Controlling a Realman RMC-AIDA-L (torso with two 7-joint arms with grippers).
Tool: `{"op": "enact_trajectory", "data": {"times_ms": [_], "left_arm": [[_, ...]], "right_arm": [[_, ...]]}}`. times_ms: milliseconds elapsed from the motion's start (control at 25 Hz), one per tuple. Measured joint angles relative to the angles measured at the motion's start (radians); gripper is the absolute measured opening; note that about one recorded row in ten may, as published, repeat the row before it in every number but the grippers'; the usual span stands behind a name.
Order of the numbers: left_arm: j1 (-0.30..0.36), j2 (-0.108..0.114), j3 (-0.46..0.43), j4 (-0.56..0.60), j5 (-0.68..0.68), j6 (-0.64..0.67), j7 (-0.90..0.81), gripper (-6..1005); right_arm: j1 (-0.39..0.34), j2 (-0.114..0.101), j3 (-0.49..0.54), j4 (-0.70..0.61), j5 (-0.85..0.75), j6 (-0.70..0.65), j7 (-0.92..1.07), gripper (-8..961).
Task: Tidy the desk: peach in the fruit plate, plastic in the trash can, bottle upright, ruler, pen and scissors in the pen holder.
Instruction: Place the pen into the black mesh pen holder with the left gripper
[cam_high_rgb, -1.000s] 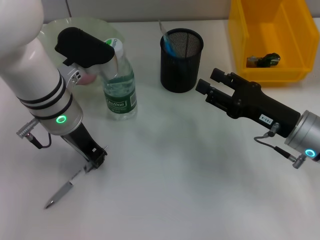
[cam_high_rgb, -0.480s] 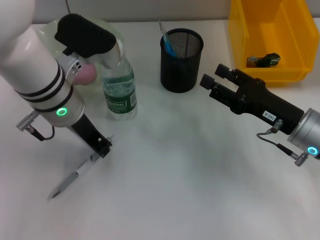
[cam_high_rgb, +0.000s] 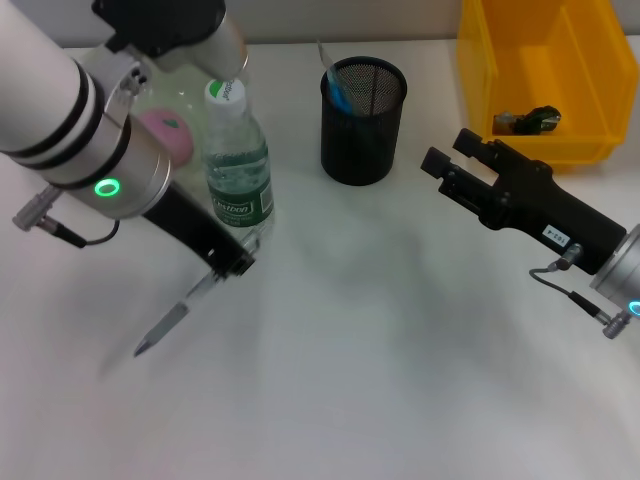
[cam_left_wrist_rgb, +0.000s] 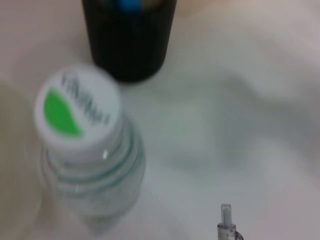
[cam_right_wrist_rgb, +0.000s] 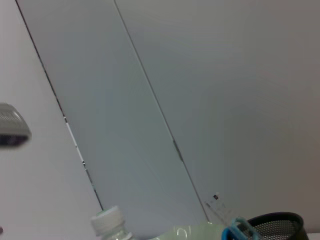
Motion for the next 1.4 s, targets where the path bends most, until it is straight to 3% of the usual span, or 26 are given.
{"op": "enact_trajectory", "data": {"times_ms": [240,440,560,600,720,800,840,960,1000,1080,1120,1160,1200,1240,1360,1400], "left_arm": [[0.019,0.000,-0.034,0.122,-0.069,-0.059,0.021,196],[0.039,0.000,-0.051,0.201,-0.211,-0.157,0.099,197],[0.065,-0.001,-0.051,0.212,-0.312,-0.271,0.170,198],[0.093,-0.002,-0.048,0.206,-0.386,-0.365,0.228,198],[0.119,-0.003,-0.040,0.190,-0.449,-0.452,0.283,199],[0.174,-0.003,-0.007,0.129,-0.601,-0.636,0.418,200],[0.174,-0.003,-0.007,0.129,-0.601,-0.636,0.418,200],[0.215,-0.003,0.041,0.036,-0.780,-0.789,0.594,201],[0.225,-0.004,0.070,-0.056,-0.938,-0.857,0.737,201],[0.224,-0.005,0.076,-0.096,-0.999,-0.871,0.789,202],[0.217,-0.006,0.088,-0.199,-1.159,-0.896,0.918,202],[0.217,-0.006,0.088,-0.199,-1.159,-0.896,0.918,202],[0.199,-0.007,0.092,-0.305,-1.313,-0.899,1.032,202],[0.199,-0.007,0.092,-0.305,-1.313,-0.899,1.032,203],[0.167,-0.007,0.097,-0.450,-1.522,-0.884,1.214,203],[0.145,-0.007,0.112,-0.563,-1.687,-0.860,1.393,204]], "right_arm": [[-0.014,0.000,0.001,0.003,0.000,0.000,-0.011,693],[-0.020,0.001,0.001,0.013,0.000,-0.001,-0.014,693],[-0.025,0.001,0.001,0.016,0.000,-0.002,-0.015,693],[-0.028,0.001,-0.001,0.017,0.000,-0.003,-0.015,693],[-0.029,0.001,-0.004,0.021,0.000,-0.005,-0.015,693],[-0.030,0.001,-0.006,0.028,0.000,-0.008,-0.015,693],[-0.030,0.001,-0.006,0.028,0.000,-0.008,-0.015,693],[-0.031,0.001,-0.008,0.036,-0.001,-0.011,-0.015,693],[-0.033,0.001,-0.009,0.039,-0.002,-0.012,-0.015,693],[-0.034,0.001,-0.010,0.040,-0.002,-0.012,-0.015,693],[-0.037,0.001,-0.010,0.046,-0.003,-0.015,-0.015,693],[-0.037,0.001,-0.010,0.046,-0.003,-0.015,-0.015,693],[-0.039,0.000,-0.010,0.052,-0.004,-0.019,-0.015,693],[-0.039,0.000,-0.010,0.052,-0.004,-0.019,-0.015,693],[-0.044,0.000,-0.010,0.056,-0.005,-0.025,-0.015,693],[-0.045,0.000,-0.010,0.058,-0.005,-0.026,-0.015,693]]}}
